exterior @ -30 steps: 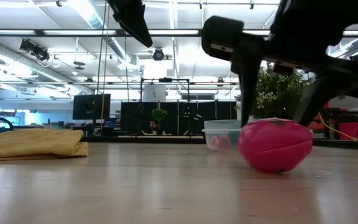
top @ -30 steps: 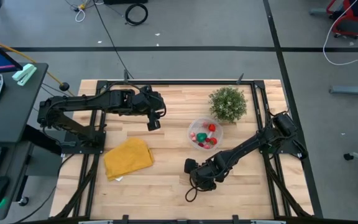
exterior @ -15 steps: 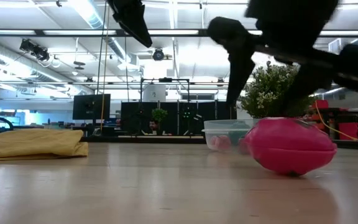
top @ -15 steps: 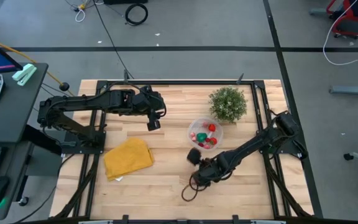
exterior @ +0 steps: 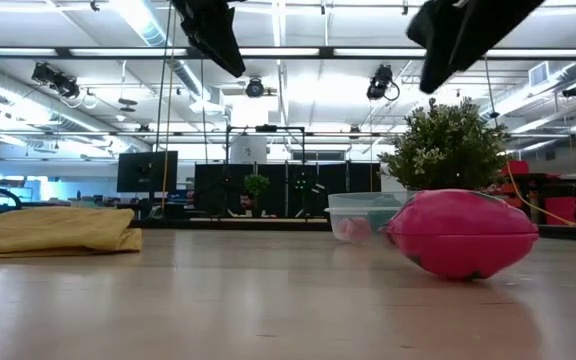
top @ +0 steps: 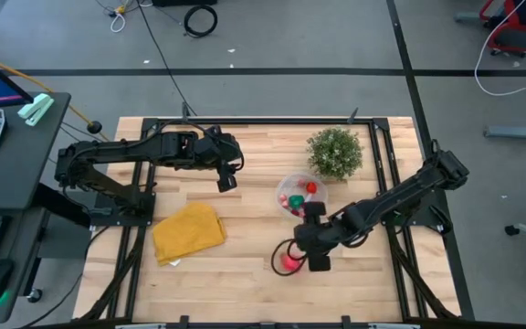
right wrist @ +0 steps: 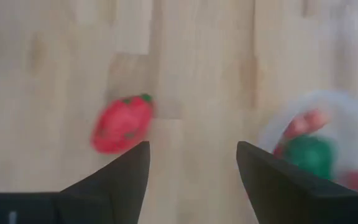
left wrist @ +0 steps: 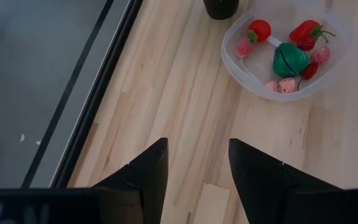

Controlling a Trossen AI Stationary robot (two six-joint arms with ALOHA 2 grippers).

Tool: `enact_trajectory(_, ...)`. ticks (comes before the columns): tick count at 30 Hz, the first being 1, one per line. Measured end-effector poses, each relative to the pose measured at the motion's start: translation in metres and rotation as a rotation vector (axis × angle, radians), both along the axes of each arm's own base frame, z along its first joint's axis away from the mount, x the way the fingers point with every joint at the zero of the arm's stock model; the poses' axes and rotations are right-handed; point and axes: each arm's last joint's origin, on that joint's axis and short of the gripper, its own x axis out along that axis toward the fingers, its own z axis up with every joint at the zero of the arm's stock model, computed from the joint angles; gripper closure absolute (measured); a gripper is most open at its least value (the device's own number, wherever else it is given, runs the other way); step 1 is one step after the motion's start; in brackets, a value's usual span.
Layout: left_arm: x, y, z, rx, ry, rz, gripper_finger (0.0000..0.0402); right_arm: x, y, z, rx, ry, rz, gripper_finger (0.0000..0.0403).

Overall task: Pick and placing Produce into tupperware
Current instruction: Put the dragon fruit into the transparent bin

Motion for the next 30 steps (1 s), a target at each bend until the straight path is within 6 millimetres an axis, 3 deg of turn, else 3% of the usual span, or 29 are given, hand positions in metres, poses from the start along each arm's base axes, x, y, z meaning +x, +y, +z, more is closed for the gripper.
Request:
enact_trajectory(5,0.000,0.000,0.000,-0.022,-0.013,0.027,0.0228,0.002,0.007,0.000,0.202,0.002,-0.161,0.0158)
enact_trajectory(9,-0.001,-0.001,-0.001,-0.045,-0.017,0.050,0.0225,0.012,0.019,-0.011,0.296,0.009,-0.173,0.0151)
enact_trajectory(16,0.000,-0.015,-0.001,-0.062,-0.016,0.023,0.0229,0.019,0.033,-0.042,0.325,0.088,-0.293,0.0129)
enact_trajectory(21,0.001,-0.030,-0.002,-0.064,-0.014,-0.029,0.0226,0.023,0.034,-0.051,0.343,0.068,-0.451,0.0126)
enact_trajectory(30,0.000,-0.055,-0.002,-0.086,-0.023,-0.089,0.0229,0.028,0.038,-0.065,0.349,0.071,-0.522,0.0124)
